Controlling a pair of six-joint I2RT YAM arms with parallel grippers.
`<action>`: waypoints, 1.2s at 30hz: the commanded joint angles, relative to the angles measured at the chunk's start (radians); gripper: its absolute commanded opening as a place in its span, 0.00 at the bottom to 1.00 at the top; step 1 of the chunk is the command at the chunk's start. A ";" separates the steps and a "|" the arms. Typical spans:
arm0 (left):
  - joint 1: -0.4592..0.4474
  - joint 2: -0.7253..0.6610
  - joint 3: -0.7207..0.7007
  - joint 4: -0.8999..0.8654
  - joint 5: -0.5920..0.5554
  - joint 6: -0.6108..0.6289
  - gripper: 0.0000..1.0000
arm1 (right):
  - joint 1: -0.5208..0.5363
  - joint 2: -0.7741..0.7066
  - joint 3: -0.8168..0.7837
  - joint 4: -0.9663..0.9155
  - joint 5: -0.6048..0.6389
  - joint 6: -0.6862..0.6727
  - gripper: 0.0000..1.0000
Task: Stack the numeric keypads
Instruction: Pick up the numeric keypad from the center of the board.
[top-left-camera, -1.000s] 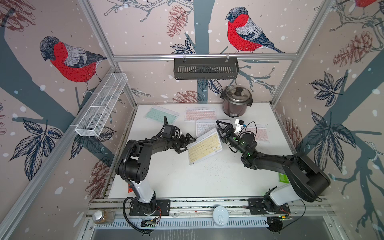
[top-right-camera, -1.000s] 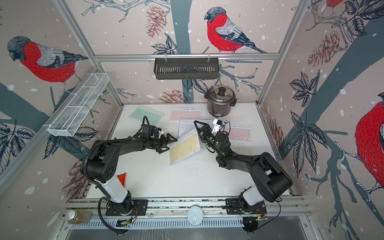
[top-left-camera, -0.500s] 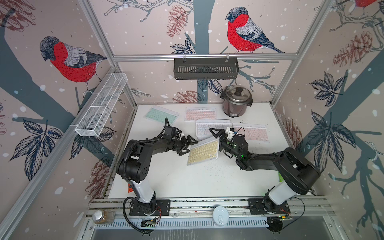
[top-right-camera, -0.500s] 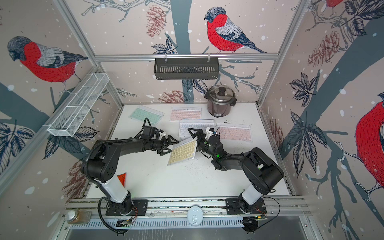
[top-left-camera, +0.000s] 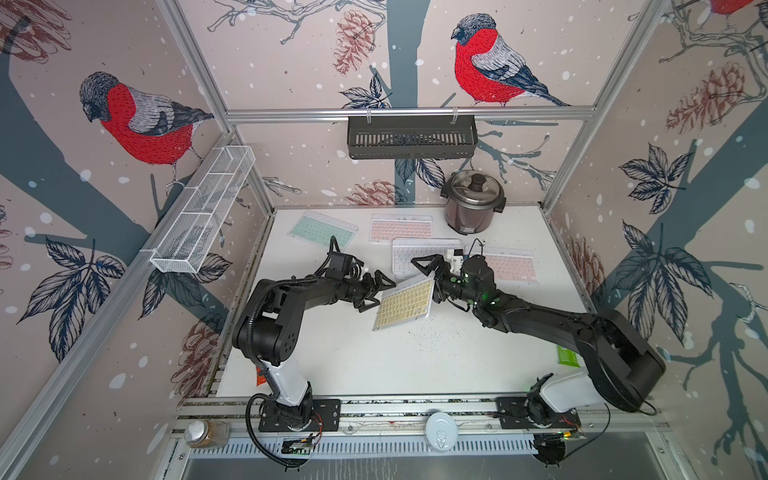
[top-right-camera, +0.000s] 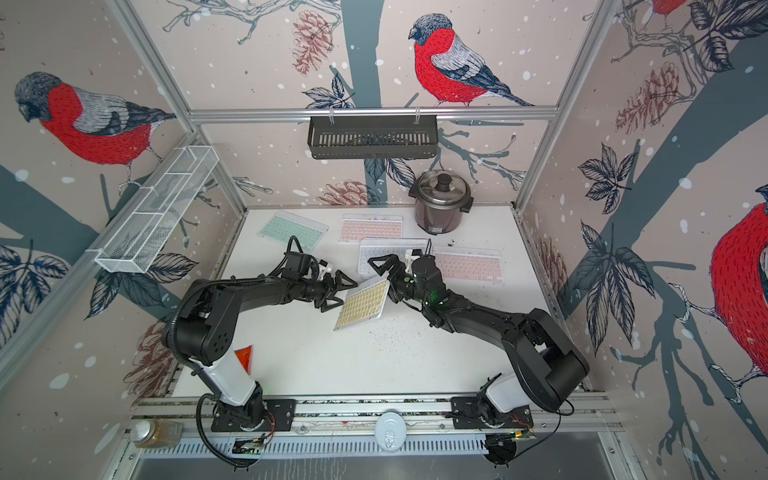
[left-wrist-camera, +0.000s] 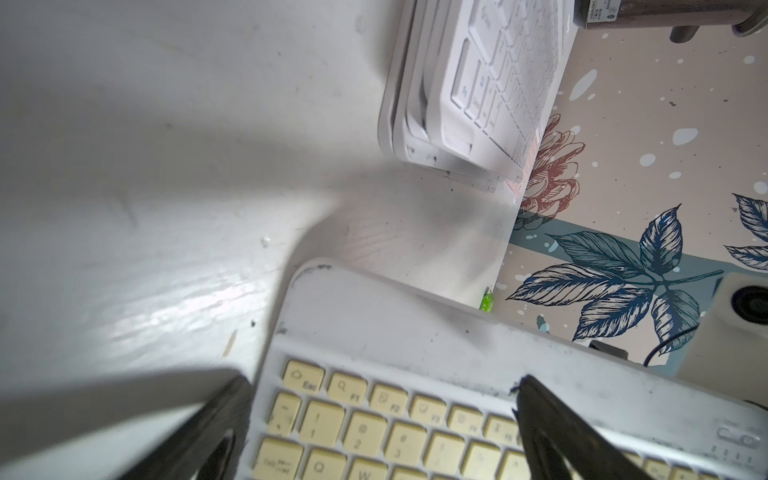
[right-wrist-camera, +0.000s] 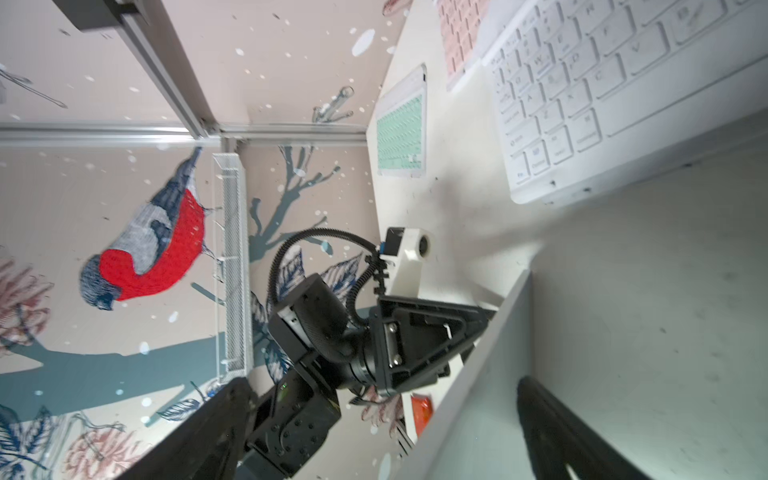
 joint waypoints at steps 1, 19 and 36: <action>-0.001 0.005 0.006 -0.007 0.001 0.002 0.99 | 0.003 -0.030 0.063 -0.269 -0.081 -0.142 1.00; -0.001 0.021 0.013 -0.008 -0.003 0.002 0.99 | 0.002 0.013 0.409 -1.021 -0.163 -0.558 0.60; -0.001 0.015 0.016 -0.016 -0.007 0.004 0.99 | -0.076 -0.040 0.406 -1.128 -0.152 -0.788 0.12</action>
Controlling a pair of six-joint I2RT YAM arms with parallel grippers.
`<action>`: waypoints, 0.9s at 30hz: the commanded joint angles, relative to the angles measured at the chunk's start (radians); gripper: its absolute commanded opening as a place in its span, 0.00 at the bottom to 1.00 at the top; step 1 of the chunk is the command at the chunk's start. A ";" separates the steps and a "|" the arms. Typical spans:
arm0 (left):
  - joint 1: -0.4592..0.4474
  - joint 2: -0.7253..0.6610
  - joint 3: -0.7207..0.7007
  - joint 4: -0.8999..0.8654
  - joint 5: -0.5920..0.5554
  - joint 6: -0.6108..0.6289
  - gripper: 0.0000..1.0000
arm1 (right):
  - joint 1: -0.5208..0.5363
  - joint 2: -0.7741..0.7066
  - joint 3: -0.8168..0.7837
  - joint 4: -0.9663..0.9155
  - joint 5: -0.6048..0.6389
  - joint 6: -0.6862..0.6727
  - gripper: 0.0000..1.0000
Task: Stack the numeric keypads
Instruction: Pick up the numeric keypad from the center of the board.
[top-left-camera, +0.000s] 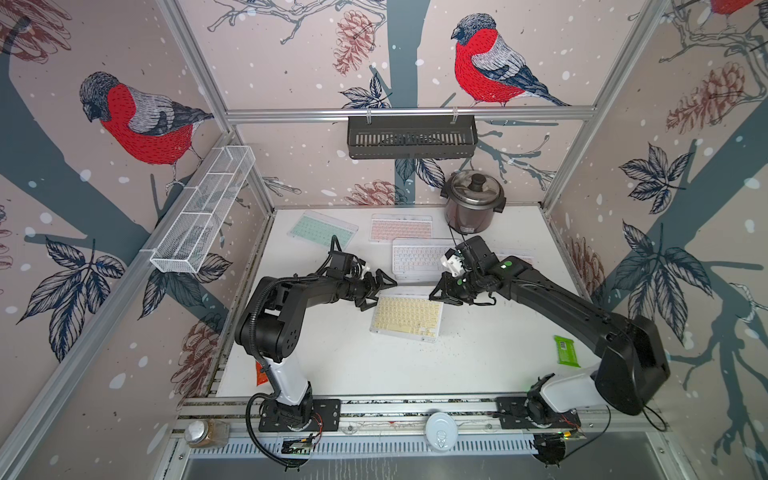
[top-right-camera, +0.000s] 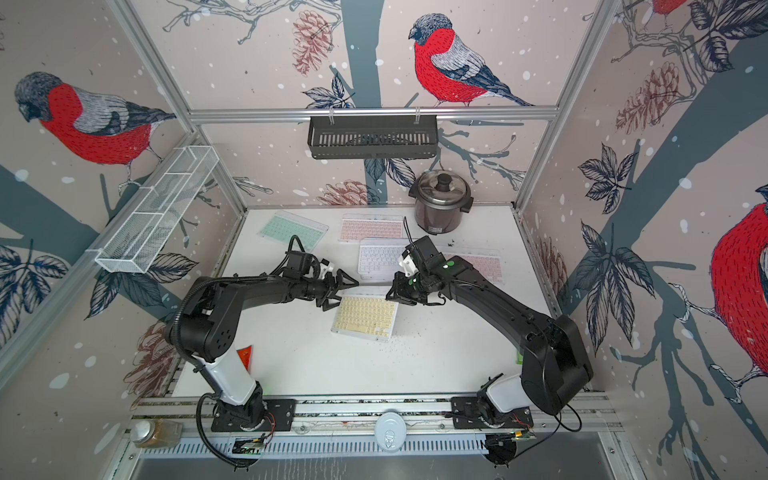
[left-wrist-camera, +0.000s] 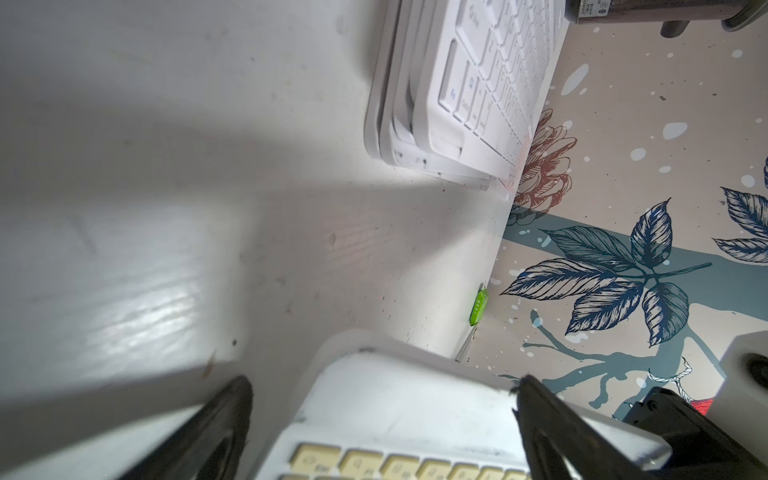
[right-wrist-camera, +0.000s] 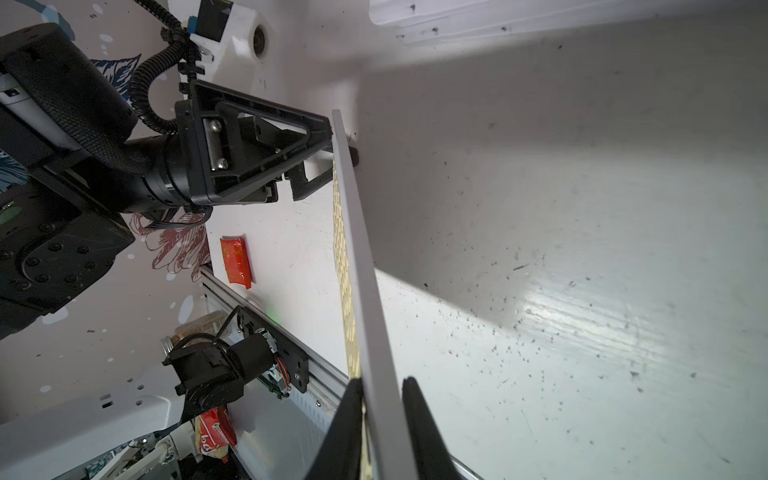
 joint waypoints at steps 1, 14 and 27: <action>0.000 -0.011 0.005 -0.032 -0.026 0.002 0.99 | -0.029 -0.032 -0.016 0.034 -0.017 -0.089 0.09; 0.047 -0.104 0.290 -0.300 -0.069 0.100 0.99 | -0.294 -0.139 -0.097 0.365 -0.411 -0.218 0.02; 0.063 0.125 0.632 -0.343 -0.094 0.096 0.99 | -0.484 0.134 0.013 0.581 -0.588 -0.348 0.03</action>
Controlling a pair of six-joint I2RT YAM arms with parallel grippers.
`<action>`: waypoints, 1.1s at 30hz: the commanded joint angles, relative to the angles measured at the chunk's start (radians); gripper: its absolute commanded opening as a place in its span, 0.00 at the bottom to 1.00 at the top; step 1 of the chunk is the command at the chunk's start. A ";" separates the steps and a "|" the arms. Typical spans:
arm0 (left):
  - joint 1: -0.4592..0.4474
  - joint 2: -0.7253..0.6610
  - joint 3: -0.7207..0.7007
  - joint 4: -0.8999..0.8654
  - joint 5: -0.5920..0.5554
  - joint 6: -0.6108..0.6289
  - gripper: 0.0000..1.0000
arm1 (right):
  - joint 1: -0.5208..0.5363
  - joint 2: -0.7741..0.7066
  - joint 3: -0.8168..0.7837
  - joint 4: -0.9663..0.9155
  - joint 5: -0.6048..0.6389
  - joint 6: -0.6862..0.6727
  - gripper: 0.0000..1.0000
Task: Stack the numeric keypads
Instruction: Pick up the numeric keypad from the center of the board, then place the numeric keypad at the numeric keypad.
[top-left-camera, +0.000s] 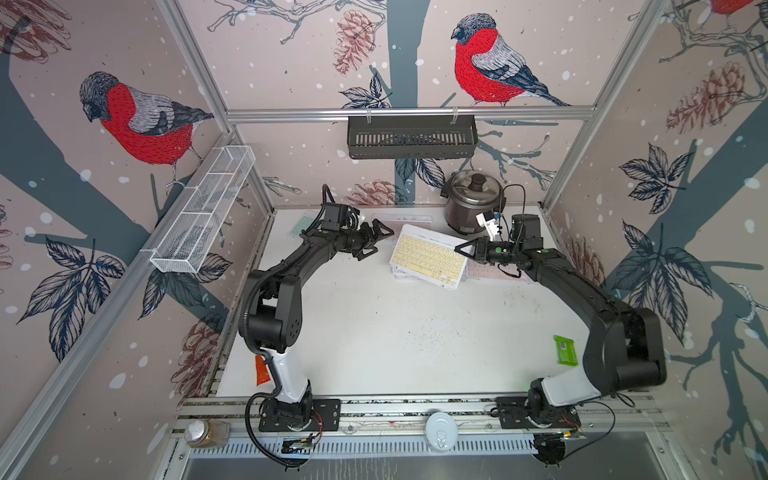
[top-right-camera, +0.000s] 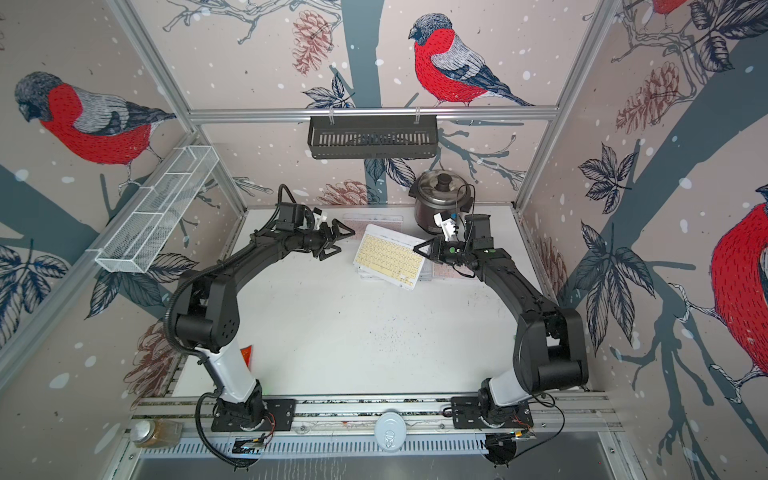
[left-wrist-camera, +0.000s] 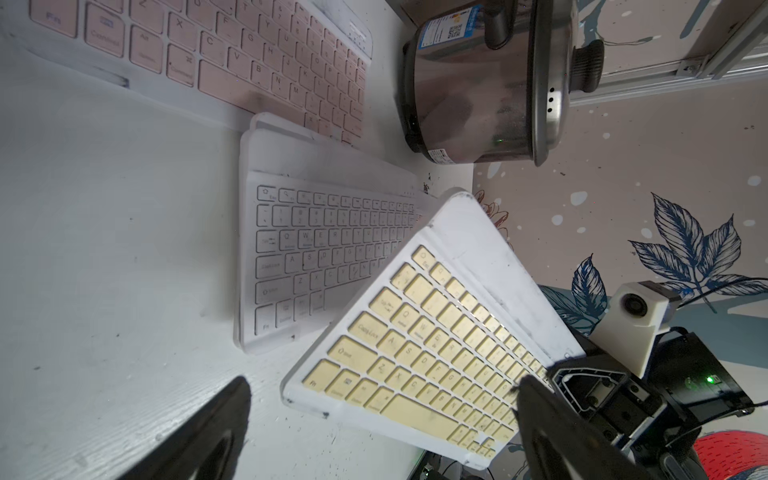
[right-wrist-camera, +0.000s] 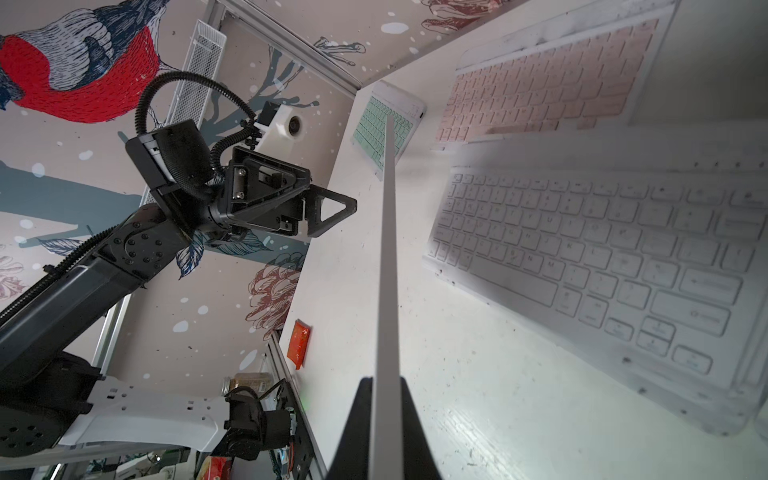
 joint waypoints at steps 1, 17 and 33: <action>0.001 0.054 0.081 -0.042 -0.025 0.034 0.99 | -0.023 0.042 0.044 0.085 -0.142 -0.112 0.03; -0.041 0.329 0.373 -0.149 -0.053 0.106 0.99 | -0.063 0.369 0.317 -0.262 -0.126 -0.539 0.07; -0.051 0.408 0.361 -0.163 -0.051 0.114 0.99 | -0.084 0.572 0.452 -0.323 -0.043 -0.556 0.21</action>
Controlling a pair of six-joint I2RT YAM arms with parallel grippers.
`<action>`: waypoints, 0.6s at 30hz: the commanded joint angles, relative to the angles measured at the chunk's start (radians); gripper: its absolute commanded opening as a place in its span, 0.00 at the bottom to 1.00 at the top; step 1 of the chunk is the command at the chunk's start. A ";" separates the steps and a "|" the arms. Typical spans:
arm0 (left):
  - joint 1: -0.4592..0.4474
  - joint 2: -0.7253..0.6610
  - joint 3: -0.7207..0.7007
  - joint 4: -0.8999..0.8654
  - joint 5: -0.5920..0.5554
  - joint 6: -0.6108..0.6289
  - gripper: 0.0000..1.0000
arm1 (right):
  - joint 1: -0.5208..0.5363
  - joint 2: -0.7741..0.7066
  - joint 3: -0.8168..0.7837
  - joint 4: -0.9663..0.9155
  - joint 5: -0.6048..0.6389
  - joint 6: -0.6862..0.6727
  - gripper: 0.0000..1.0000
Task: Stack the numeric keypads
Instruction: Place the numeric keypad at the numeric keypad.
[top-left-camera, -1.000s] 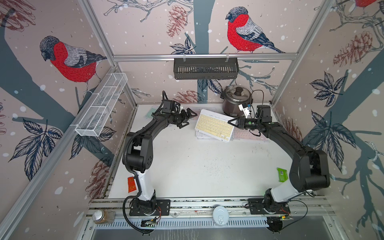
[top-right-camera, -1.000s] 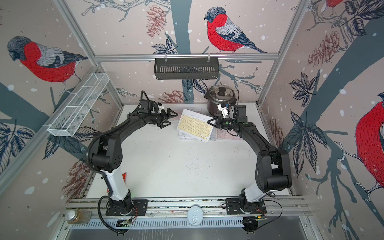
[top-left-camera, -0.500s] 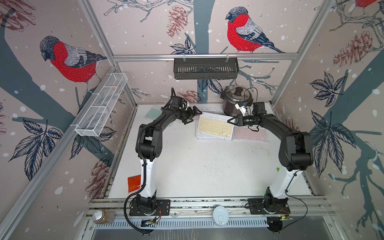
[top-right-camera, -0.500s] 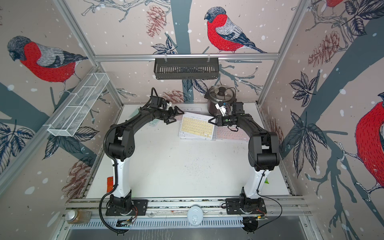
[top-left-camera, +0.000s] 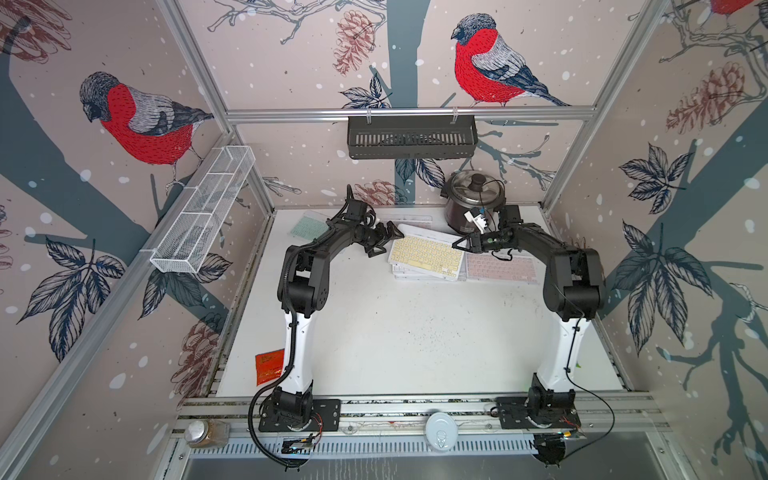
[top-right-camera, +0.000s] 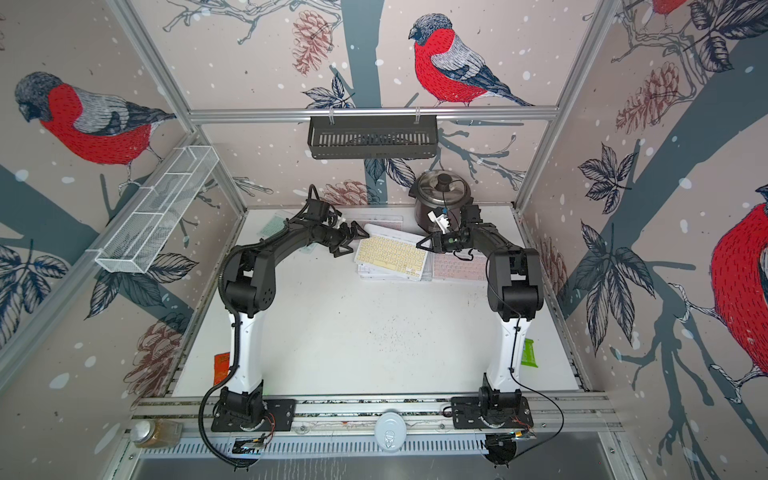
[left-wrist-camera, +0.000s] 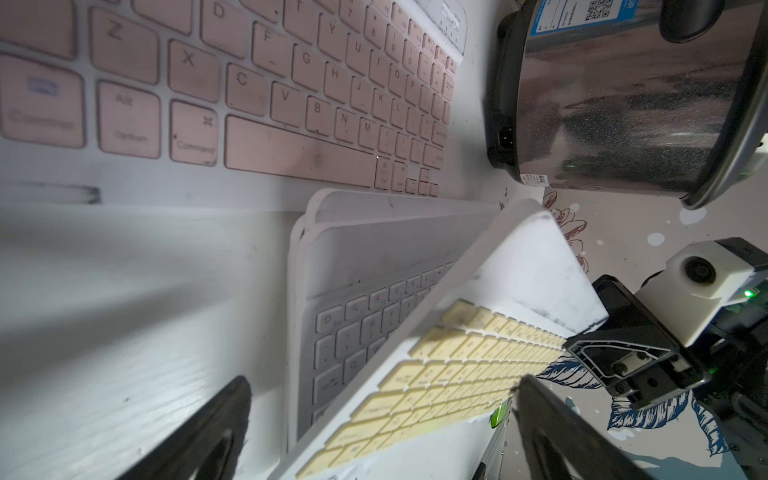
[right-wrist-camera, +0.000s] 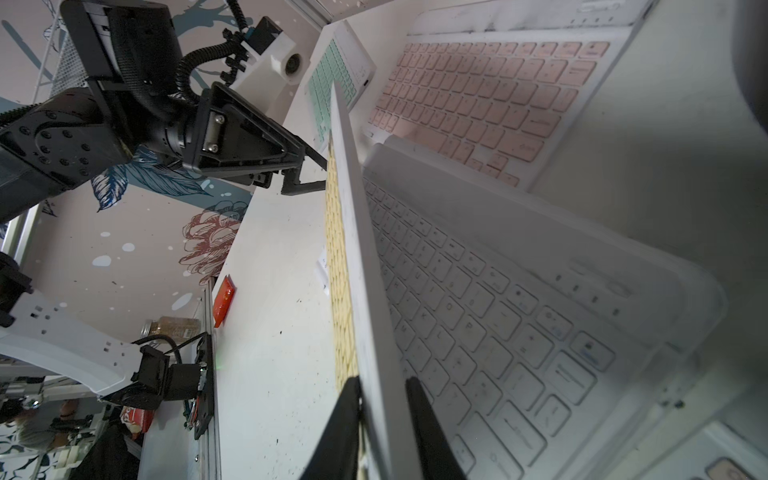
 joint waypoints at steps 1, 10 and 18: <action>-0.005 0.012 -0.008 -0.010 -0.005 0.010 0.99 | -0.004 0.012 0.009 -0.013 0.050 -0.019 0.22; -0.026 0.001 -0.047 -0.013 -0.010 0.009 0.99 | -0.014 0.037 0.001 0.053 0.124 0.068 0.36; -0.026 -0.039 -0.094 -0.007 -0.016 0.007 0.99 | -0.013 0.011 -0.039 0.117 0.200 0.149 0.55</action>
